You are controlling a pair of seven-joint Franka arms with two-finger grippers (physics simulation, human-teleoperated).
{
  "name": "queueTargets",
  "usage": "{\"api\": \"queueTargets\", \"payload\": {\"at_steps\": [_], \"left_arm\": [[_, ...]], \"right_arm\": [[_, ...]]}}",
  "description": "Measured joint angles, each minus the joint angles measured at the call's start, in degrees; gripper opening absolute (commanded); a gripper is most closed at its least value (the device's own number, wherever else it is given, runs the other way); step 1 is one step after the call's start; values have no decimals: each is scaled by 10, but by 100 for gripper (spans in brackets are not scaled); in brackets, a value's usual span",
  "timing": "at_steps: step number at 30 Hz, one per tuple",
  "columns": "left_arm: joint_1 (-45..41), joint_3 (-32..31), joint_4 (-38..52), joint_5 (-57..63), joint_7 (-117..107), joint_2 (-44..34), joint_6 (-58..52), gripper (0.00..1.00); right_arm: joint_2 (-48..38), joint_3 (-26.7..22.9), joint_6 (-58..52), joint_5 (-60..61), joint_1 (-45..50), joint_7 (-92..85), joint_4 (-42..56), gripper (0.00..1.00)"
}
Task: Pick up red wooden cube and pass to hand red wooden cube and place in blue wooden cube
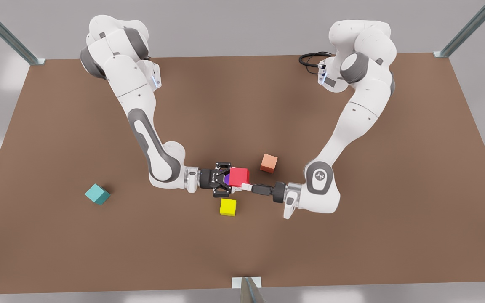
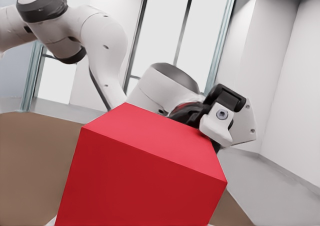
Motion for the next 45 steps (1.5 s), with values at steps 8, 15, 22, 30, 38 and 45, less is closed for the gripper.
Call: {"api": "queueTargets", "payload": {"at_steps": [8,15,22,30,38,45], "left_arm": [[98,0,0,86,-14,-50,-65,100],[170,-11,11,534,-65,-203,-202,100],[1,317,-321,584,-72,-509,-215,100],[-1,326,-325,573,-66,-500,-237,100],[12,326,-327,563,-62,-482,-227,100],[17,326,-328,562,-59,-478,-219,100]], "right_arm": [[-25,-7,-23,-184,-89,18,-16,61],[-92,-26,-68,-821,-151,115,30,62],[-91,-111,-72,-1093,-168,167,60,62],[-61,-132,-29,-1135,-210,177,77,63],[-63,-132,34,-1138,-231,177,11,64],[-82,-135,81,-1140,-244,173,-40,64]]}}
